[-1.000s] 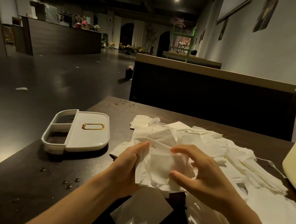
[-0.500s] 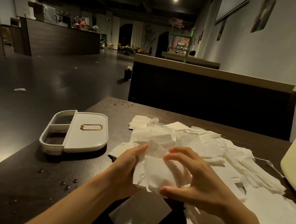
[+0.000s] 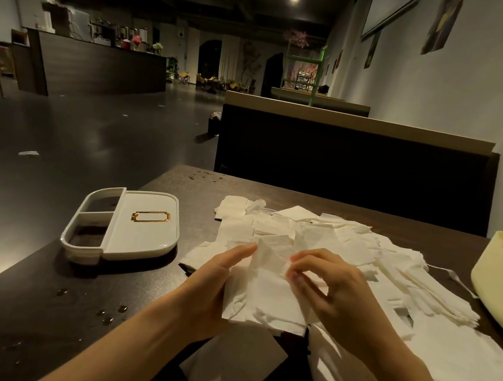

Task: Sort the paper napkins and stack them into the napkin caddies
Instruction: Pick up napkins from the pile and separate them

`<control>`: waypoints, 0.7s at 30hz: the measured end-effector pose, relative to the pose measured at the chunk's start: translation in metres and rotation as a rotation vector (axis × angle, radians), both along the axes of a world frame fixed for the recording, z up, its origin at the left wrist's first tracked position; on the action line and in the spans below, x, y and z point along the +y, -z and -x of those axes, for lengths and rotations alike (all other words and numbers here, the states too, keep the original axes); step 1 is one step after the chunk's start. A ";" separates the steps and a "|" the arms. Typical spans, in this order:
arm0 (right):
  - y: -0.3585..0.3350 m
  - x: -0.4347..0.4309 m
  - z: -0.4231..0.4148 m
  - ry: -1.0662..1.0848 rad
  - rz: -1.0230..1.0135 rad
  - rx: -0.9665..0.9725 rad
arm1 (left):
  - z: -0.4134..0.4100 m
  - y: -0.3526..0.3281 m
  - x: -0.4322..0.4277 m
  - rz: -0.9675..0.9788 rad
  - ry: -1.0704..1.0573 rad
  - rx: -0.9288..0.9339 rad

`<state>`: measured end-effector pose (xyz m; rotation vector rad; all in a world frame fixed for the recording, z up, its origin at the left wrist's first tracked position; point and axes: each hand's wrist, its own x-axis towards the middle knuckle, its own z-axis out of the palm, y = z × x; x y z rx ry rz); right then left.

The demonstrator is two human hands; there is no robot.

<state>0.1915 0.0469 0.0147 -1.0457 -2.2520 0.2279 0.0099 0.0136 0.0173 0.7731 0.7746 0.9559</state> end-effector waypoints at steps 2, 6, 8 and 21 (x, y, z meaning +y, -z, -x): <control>-0.001 -0.001 -0.001 0.010 0.030 0.039 | 0.000 0.000 0.001 0.005 -0.008 0.009; -0.007 -0.004 -0.004 -0.013 0.042 0.041 | 0.000 0.003 0.003 0.010 -0.044 0.005; -0.006 -0.005 -0.003 -0.018 0.072 -0.030 | 0.001 0.004 0.004 -0.005 -0.029 -0.001; -0.005 -0.006 0.003 0.160 0.183 0.052 | -0.005 0.000 0.001 -0.027 0.028 0.029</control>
